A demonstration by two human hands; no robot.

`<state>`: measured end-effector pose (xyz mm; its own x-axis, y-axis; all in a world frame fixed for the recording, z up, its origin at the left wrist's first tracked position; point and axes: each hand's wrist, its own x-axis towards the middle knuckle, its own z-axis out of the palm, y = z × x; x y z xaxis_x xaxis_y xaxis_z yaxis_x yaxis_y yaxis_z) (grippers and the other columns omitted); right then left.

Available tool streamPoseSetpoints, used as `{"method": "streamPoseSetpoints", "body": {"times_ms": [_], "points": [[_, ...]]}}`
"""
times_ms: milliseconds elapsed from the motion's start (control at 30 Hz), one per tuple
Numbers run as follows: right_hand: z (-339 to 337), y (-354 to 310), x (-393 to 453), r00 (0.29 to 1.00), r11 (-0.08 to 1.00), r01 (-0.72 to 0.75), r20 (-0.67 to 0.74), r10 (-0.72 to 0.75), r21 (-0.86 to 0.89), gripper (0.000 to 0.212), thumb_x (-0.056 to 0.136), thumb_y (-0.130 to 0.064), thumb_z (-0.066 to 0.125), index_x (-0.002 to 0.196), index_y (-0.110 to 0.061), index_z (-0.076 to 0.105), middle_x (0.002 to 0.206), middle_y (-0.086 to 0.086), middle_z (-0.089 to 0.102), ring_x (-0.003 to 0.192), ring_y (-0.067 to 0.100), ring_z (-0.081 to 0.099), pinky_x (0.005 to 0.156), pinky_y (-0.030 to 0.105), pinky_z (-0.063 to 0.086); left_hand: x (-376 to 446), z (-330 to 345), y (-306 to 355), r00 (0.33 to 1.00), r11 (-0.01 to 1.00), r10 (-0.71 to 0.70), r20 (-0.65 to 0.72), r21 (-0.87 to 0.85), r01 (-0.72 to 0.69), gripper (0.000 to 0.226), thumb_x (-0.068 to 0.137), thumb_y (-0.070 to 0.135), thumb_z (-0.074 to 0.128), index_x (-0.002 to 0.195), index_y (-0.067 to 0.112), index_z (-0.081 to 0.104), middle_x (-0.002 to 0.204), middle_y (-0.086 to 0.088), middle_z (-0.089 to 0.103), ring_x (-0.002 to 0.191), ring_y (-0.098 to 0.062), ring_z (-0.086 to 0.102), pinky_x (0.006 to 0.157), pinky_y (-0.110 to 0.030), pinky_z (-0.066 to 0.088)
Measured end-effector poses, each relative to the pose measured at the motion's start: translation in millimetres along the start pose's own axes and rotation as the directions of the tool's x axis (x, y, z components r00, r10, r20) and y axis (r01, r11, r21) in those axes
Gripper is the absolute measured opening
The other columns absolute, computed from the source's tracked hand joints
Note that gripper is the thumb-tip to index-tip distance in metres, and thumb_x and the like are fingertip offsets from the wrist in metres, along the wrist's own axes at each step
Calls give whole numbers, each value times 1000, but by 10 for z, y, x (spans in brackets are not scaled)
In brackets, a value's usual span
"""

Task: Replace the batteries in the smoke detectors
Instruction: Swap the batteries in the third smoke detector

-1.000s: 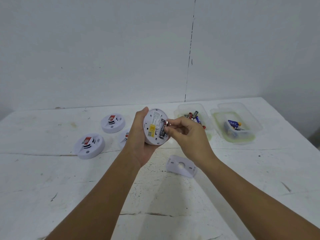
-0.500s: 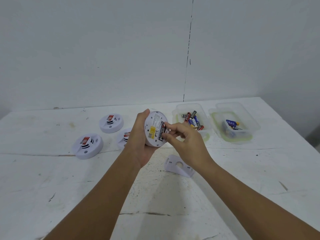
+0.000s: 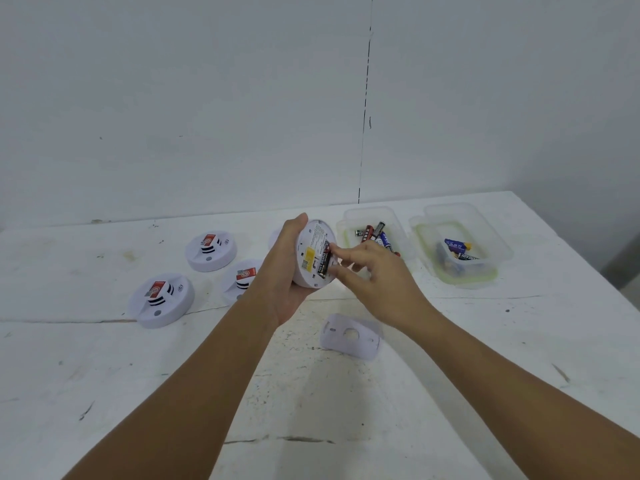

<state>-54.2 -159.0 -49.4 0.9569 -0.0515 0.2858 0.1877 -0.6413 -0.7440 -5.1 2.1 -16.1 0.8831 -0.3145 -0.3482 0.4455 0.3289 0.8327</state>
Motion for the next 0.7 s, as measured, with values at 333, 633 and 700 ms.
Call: {"method": "streamPoseSetpoints", "body": {"times_ms": [333,633,700], "points": [[-480,399,720,988,915,-68,100,116,-398,24,101,-22,63,122,-21,75,116,2,68,105,19,63,86,25,42,273,86,74,997,1000,16,-72,8,-15,50,94,52,67,132,19,65,124,-14,71,105,-34,68,87,-45,61],[-182,515,1225,936,608,142,306,175,-781,30,106,-26,43,127,-22,65,119,2,69,114,27,59,89,38,39,393,63,56,998,1000,-11,-58,-9,11,51,94,50,68,132,16,66,120,-15,70,102,-33,68,83,-43,62],[-126,533,1274,940,548,161,297,168,-821,20,103,-22,45,108,-18,64,103,0,68,98,25,59,85,37,34,407,40,72,999,1000,-6,-52,-5,6,50,95,50,67,132,17,66,120,-14,70,101,-33,68,84,-43,61]]}}
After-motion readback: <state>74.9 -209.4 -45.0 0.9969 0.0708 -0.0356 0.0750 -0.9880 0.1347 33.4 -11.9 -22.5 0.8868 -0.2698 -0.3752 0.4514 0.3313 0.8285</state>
